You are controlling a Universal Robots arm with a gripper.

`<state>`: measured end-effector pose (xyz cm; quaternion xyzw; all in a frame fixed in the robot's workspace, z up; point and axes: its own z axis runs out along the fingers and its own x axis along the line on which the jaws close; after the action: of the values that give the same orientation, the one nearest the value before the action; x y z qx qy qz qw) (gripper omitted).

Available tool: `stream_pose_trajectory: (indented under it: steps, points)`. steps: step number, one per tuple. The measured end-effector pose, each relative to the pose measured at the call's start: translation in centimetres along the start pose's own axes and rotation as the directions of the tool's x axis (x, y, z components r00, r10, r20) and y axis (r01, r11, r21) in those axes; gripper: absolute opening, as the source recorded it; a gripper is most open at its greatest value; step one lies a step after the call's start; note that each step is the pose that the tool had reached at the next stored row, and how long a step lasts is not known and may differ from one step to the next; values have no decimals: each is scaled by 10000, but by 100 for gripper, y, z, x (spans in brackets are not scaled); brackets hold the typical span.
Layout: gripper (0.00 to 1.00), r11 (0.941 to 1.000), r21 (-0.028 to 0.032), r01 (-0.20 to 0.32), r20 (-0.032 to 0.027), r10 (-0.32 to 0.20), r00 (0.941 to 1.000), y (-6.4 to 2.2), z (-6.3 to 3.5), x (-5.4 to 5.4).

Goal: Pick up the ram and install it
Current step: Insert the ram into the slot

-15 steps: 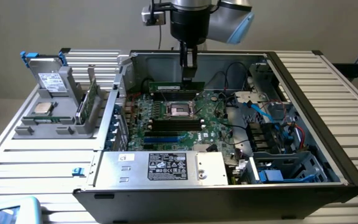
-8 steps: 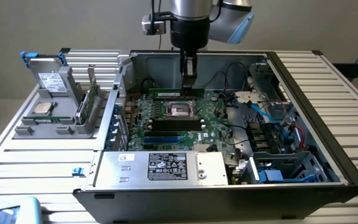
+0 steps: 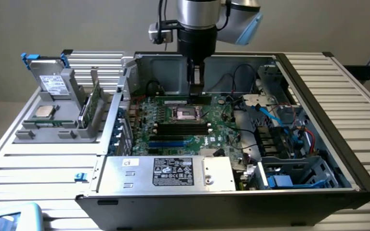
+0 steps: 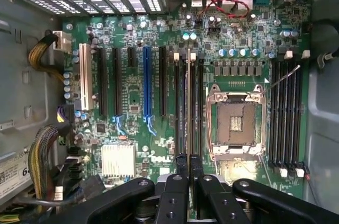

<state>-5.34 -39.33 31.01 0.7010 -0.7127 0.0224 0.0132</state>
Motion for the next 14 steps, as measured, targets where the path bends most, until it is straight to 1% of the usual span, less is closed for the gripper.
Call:
stream_pose_trajectory:
  steps: [2, 5, 6, 11, 14]
  points:
    - [13, 10000, -1, 2, -36, -2, 10000, -1, 26, -13]
    - [13, 10000, 3, 2, -118, -2, 9999, 0, 64, -33]
    - [13, 10000, 3, 3, -126, -3, 9999, 0, 75, -35]
    - [13, 10000, 1, 4, -130, -4, 9999, 0, 77, -35]
    - [13, 10000, 2, 3, -140, -3, 9999, 1, 121, -38]
